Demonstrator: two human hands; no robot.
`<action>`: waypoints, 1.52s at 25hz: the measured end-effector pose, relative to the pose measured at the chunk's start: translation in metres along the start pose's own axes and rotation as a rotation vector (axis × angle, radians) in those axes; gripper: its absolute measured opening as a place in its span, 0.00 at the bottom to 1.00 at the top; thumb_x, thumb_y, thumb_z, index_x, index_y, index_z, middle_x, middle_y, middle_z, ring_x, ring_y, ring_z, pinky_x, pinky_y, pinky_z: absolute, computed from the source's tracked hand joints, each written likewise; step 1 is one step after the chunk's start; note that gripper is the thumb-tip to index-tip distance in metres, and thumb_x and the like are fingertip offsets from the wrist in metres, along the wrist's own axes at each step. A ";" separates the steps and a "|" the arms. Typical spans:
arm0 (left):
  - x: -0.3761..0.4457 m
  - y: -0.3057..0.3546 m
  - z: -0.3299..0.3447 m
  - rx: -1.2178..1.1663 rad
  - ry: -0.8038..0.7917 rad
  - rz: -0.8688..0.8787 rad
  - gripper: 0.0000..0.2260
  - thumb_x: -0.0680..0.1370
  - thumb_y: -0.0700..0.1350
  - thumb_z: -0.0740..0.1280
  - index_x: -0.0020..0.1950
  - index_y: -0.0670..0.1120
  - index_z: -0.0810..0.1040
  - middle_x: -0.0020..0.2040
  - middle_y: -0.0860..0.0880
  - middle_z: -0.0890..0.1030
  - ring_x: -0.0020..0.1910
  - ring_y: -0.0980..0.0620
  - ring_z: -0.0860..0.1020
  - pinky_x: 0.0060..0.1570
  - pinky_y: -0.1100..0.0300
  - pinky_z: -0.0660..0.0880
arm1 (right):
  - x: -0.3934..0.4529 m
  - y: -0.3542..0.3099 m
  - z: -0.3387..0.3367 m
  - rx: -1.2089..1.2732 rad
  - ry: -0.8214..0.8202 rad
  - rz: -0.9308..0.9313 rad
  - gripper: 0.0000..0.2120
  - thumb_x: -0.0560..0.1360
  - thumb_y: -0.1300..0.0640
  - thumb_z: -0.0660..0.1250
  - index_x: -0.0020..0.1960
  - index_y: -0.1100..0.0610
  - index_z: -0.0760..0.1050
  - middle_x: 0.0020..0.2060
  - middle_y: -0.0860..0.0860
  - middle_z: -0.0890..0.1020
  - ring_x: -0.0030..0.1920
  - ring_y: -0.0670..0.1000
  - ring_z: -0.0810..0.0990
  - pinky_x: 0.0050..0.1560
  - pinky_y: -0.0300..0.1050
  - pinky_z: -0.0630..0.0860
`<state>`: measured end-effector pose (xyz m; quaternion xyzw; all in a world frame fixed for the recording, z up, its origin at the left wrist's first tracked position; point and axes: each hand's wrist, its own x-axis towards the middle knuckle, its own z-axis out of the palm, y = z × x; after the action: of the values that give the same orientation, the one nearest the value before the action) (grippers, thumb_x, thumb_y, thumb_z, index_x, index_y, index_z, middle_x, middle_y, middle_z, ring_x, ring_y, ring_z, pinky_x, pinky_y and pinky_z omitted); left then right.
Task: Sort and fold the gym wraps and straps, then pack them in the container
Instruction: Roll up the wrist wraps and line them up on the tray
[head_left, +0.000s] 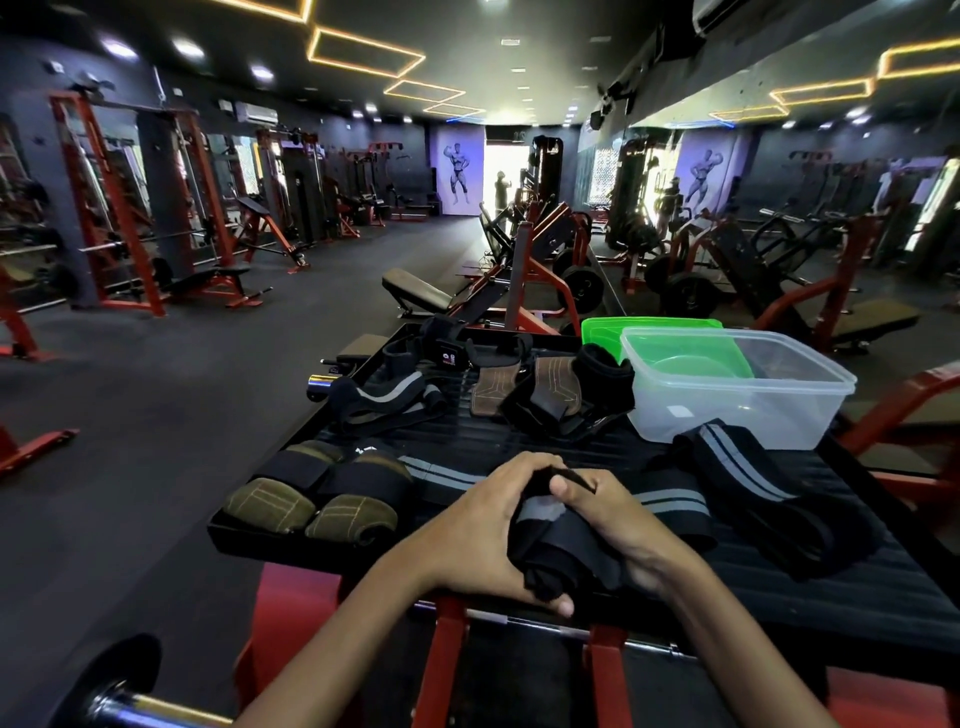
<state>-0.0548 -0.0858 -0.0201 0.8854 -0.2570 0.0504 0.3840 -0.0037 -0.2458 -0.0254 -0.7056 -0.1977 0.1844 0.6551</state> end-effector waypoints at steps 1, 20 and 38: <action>-0.001 -0.001 0.003 -0.006 0.042 0.000 0.44 0.61 0.50 0.81 0.69 0.53 0.59 0.66 0.57 0.67 0.65 0.64 0.66 0.64 0.69 0.65 | -0.002 -0.002 -0.001 0.012 0.003 0.026 0.26 0.56 0.35 0.76 0.39 0.56 0.81 0.39 0.53 0.80 0.42 0.48 0.78 0.42 0.39 0.71; -0.008 -0.009 0.016 -0.088 0.307 -0.008 0.38 0.60 0.53 0.79 0.62 0.59 0.60 0.56 0.55 0.71 0.56 0.56 0.75 0.56 0.56 0.75 | -0.036 0.005 -0.009 0.448 -0.032 0.080 0.15 0.61 0.58 0.79 0.44 0.60 0.81 0.32 0.51 0.78 0.26 0.43 0.72 0.25 0.34 0.68; -0.001 0.000 0.046 0.648 0.428 0.145 0.47 0.61 0.49 0.75 0.74 0.38 0.54 0.73 0.43 0.64 0.73 0.49 0.59 0.71 0.55 0.54 | -0.037 0.005 0.017 -0.097 0.326 -0.258 0.08 0.69 0.69 0.71 0.35 0.60 0.76 0.30 0.46 0.79 0.35 0.43 0.74 0.40 0.37 0.73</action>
<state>-0.0604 -0.1181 -0.0529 0.9098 -0.2038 0.3393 0.1249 -0.0440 -0.2511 -0.0314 -0.7258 -0.1862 -0.0274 0.6617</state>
